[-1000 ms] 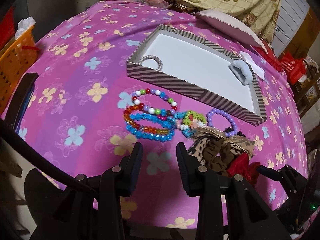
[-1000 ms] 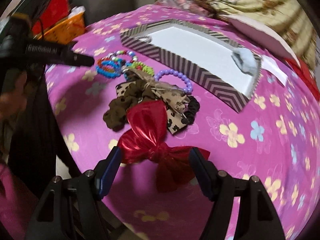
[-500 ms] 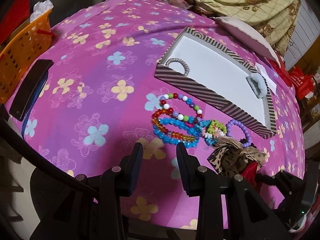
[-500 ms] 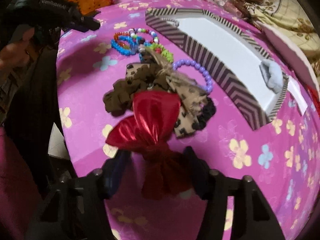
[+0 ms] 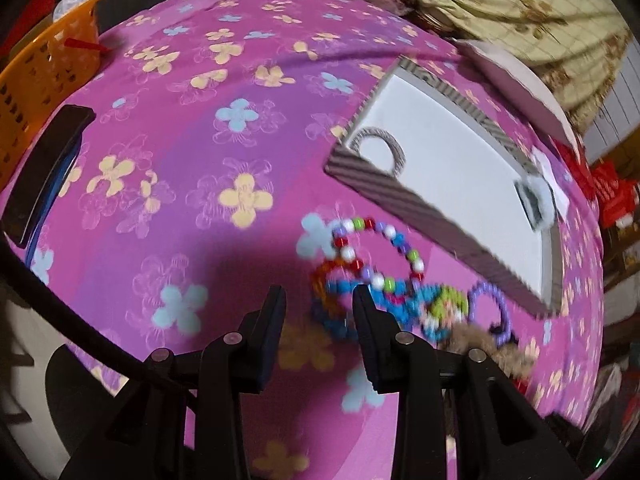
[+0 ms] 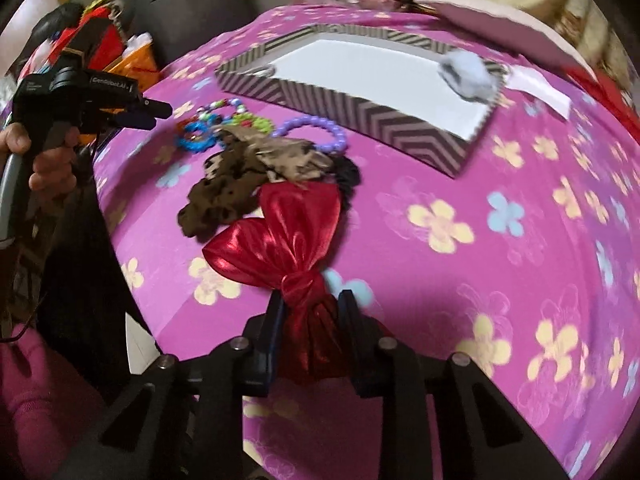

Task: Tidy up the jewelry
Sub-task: 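Reach the right tool to the red satin bow and grasp its knot, then grasp the white-red-green bead bracelet with the left tool while the right tool lifts the bow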

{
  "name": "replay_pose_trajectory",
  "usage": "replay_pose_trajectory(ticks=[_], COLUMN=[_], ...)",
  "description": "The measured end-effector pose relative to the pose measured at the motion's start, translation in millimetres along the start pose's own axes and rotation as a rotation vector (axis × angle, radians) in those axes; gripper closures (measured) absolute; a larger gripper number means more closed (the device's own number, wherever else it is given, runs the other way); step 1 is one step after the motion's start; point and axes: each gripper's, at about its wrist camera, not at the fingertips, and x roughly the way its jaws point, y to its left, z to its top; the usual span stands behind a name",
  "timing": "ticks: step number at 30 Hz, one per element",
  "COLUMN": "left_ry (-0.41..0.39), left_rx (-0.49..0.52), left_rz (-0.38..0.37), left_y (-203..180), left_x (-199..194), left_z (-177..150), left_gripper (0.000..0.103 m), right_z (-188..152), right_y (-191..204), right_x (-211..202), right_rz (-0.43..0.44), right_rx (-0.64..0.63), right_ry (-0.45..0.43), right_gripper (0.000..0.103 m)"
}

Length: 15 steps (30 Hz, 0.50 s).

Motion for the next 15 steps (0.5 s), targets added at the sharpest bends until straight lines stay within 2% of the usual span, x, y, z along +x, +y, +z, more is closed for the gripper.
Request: replay_pose_trajectory(ticks=[2,5,10,13,15], left_ry=[-0.007,0.004,0.037,0.067,0.057], left_rx=[-0.003,0.004,0.040,0.053,0.056], left_rz=[0.016,0.038,0.064,0.052,0.054], left_y=[-4,-9,-17,-19,-22], left_x=[6,17,37,46,46], left_z=[11,23,32,32,32], left_gripper=[0.053,0.053,0.053,0.053,0.053], right_z=[1,4,7,8,9], right_y=[3,10,6,3,3], right_x=[1,3,6,5,6], right_rz=[-0.017,-0.055,-0.056,-0.046,-0.045], right_rx=[0.000,-0.015,0.016,0.045,0.057], right_ry=[0.002,0.000,-0.007,-0.021,-0.029], right_gripper=[0.075,0.057,0.056,0.056,0.056])
